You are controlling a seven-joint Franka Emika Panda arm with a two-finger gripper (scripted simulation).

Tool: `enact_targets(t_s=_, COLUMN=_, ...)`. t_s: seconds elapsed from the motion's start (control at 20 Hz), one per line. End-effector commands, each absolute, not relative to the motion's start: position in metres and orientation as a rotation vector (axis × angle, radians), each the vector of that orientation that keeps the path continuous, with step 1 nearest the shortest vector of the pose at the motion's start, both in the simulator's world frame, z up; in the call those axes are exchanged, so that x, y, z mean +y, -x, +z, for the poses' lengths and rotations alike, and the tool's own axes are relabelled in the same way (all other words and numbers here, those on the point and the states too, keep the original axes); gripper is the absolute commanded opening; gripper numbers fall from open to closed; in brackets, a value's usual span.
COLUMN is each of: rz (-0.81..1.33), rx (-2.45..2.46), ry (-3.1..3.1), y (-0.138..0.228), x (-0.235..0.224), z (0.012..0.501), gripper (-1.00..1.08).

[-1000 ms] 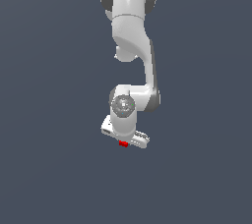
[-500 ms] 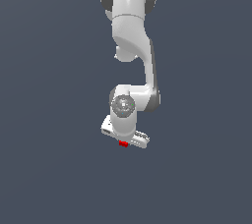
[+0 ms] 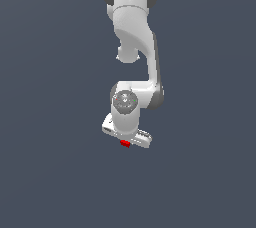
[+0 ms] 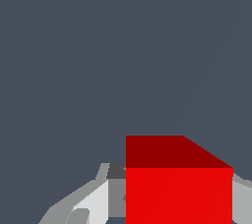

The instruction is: Pick up the red cube and move it to a goal position.

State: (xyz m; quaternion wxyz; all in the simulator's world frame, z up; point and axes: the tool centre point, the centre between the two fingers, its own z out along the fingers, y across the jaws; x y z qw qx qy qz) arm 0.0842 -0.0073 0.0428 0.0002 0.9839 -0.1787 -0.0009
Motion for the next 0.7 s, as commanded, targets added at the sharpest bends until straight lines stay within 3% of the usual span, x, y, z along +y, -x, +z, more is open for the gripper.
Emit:
enact_targets(t_s=0.0, rz=0.000, rx=-0.561, ry=-3.091, y=-0.083, x=-0.007, z=0.057, gripper=-1.00)
enact_targets(t_s=0.65, rz=-0.001, rx=-0.563, ry=-3.092, y=-0.062, x=-0.009, z=0.189, gripper=-1.00)
